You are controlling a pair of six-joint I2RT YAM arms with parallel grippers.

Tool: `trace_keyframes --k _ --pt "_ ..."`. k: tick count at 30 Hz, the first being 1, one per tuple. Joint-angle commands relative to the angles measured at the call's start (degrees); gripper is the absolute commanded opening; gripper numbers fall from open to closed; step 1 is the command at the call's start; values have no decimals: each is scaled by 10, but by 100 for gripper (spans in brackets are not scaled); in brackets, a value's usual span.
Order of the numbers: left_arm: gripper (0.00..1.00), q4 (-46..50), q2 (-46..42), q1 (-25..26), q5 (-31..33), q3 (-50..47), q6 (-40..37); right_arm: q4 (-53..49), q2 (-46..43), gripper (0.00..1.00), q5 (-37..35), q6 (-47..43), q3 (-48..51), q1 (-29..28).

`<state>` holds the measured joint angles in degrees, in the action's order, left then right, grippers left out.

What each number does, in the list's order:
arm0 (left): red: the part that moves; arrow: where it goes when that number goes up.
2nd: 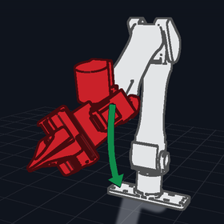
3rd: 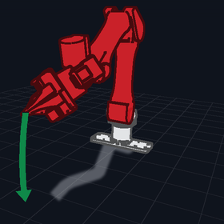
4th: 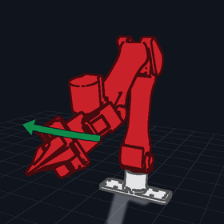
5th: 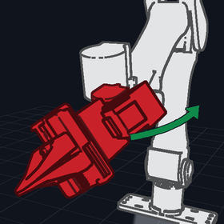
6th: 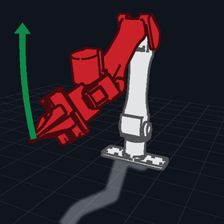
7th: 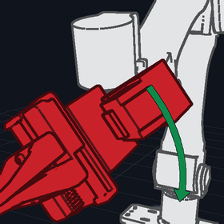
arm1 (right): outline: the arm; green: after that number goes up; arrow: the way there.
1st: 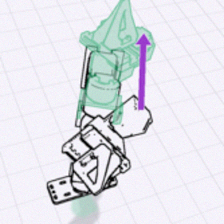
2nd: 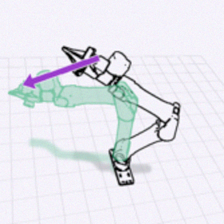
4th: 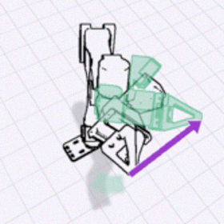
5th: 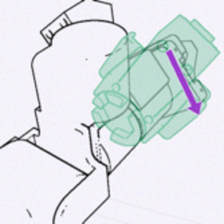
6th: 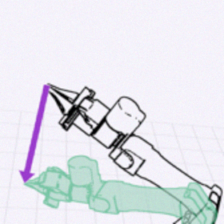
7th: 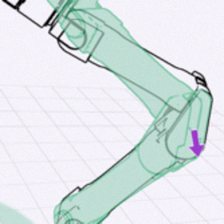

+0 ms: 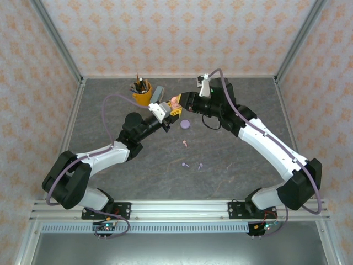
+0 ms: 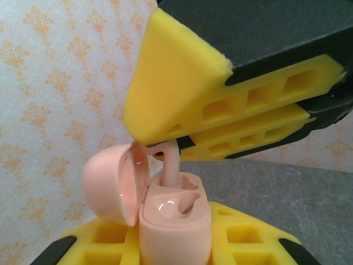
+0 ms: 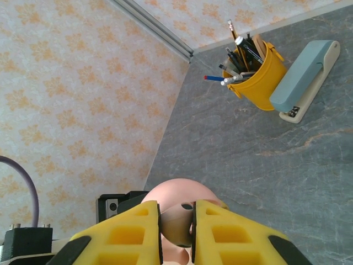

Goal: Insert the wireless bluetooth earbuds into the charging case

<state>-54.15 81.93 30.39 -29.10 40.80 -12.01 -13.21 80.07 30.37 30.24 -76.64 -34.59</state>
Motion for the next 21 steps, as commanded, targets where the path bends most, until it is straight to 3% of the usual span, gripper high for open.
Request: trace_keyframes --k 1,17,21 --pt "0 -40 -1 5 0 23 4 -60 18 18 -10 -22 -16 -14" --pt "0 -49 -1 5 7 18 9 -101 29 18 -55 -23 -11 -18" --pt "0 -48 -1 5 7 18 9 -101 27 23 -59 -21 -12 -18"
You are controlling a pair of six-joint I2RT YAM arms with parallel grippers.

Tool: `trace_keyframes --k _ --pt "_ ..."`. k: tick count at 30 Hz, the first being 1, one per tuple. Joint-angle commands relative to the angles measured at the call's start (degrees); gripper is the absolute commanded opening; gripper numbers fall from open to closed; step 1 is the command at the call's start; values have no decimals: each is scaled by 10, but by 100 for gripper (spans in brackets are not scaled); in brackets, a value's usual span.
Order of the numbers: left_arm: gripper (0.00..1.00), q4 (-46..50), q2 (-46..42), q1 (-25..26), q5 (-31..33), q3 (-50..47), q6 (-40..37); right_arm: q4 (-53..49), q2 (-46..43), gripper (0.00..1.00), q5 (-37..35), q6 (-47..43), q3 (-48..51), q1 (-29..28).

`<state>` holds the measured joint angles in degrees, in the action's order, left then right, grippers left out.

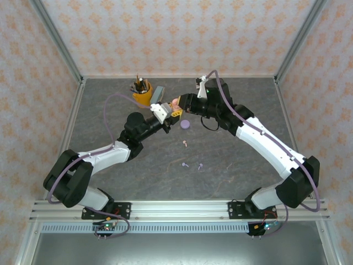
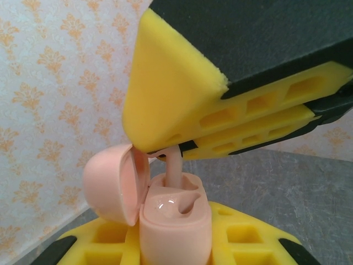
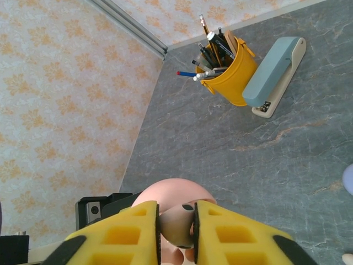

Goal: Insert the wireless bluetooth earbuds into the charging case

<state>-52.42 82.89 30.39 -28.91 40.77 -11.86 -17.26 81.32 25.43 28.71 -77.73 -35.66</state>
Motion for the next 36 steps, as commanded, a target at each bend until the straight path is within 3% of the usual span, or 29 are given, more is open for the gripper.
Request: trace_keyframes --k 1,4,14,36 --pt "0 -66 -10 5 4 18 7 -61 13 25 -12 -6 -3 -7" --pt "0 -67 -10 5 4 16 8 -65 11 29 -19 -6 -7 -8" --pt "0 -68 -10 5 3 13 12 -67 11 29 -26 -4 -18 -8" --pt "0 -56 -11 6 -3 0 -7 -138 -17 12 -45 -10 -40 -7"
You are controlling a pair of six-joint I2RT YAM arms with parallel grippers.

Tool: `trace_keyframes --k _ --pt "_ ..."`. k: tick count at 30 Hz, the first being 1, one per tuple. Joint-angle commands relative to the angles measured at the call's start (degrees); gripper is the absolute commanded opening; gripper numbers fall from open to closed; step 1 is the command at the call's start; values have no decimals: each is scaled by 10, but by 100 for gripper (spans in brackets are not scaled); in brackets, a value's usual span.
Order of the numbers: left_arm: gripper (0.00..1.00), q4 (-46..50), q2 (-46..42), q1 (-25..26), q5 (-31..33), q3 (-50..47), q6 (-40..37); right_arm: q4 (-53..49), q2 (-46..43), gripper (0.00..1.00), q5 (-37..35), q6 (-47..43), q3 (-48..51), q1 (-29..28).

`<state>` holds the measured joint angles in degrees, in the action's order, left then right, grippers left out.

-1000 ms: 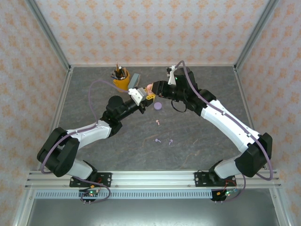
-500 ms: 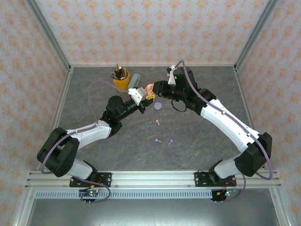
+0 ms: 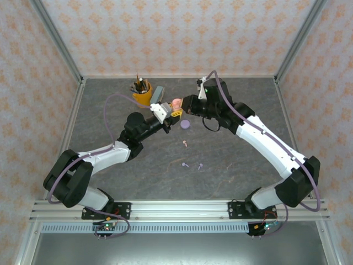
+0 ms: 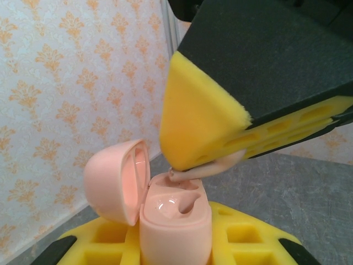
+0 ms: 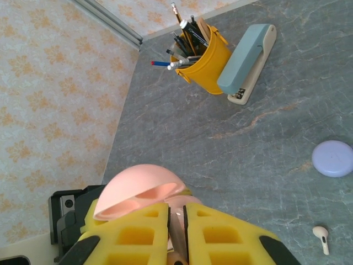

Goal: Insert the wireless bluetooth earbuds into the charging case

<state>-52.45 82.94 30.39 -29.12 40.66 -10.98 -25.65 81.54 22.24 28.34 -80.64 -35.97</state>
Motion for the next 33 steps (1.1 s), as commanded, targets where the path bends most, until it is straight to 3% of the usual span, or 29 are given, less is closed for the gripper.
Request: trace_keyframes --k 1,9,18,33 --pt "0 -54 -11 5 -1 1 -19 -58 -24 12 -14 -5 -10 -2" --pt "0 -55 0 5 3 -7 -21 -84 -65 12 -18 12 22 26" --pt "0 -69 -5 5 12 -36 -7 -74 -76 12 -15 52 148 63" --pt "0 -22 -29 9 3 -61 -21 -67 24 11 -1 64 222 80"
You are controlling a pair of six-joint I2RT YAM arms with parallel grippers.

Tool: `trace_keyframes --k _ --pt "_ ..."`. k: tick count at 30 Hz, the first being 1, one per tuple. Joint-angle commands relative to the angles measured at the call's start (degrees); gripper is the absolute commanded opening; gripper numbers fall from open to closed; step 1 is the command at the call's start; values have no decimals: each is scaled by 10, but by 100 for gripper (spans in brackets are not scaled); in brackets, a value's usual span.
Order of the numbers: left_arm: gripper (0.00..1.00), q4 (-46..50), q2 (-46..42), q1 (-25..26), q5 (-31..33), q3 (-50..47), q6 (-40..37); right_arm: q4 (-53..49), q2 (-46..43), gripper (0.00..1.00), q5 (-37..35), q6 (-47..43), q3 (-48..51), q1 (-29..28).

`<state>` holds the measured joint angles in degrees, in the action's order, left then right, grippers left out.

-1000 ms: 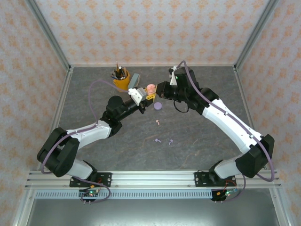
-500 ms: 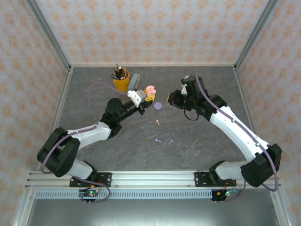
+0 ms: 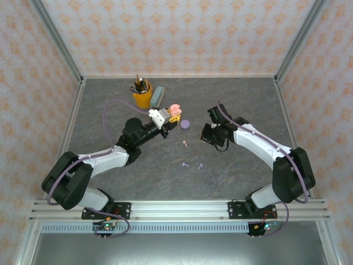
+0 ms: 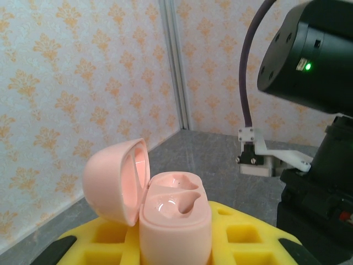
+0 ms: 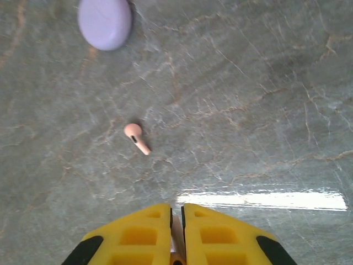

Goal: Insert the wireless bluetooth earbuds into the charging case

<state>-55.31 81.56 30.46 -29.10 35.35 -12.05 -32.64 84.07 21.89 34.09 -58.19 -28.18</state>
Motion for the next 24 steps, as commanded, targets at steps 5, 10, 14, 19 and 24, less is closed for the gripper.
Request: trace_keyframes --k 5,10,14,19,24 --pt "0 43 -15 15 11 -7 -34 -24 34 11 -6 -10 -27 5" --pt "0 49 -16 16 12 -8 -38 -64 85 11 4 -29 -45 6" --pt "0 54 -20 17 10 -10 -39 -106 107 10 25 -38 -48 5" --pt "0 40 -14 18 3 -13 -32 -169 132 11 42 -61 -69 6" --pt "0 30 -9 21 -2 -17 -25 -221 175 12 39 -87 -97 6"
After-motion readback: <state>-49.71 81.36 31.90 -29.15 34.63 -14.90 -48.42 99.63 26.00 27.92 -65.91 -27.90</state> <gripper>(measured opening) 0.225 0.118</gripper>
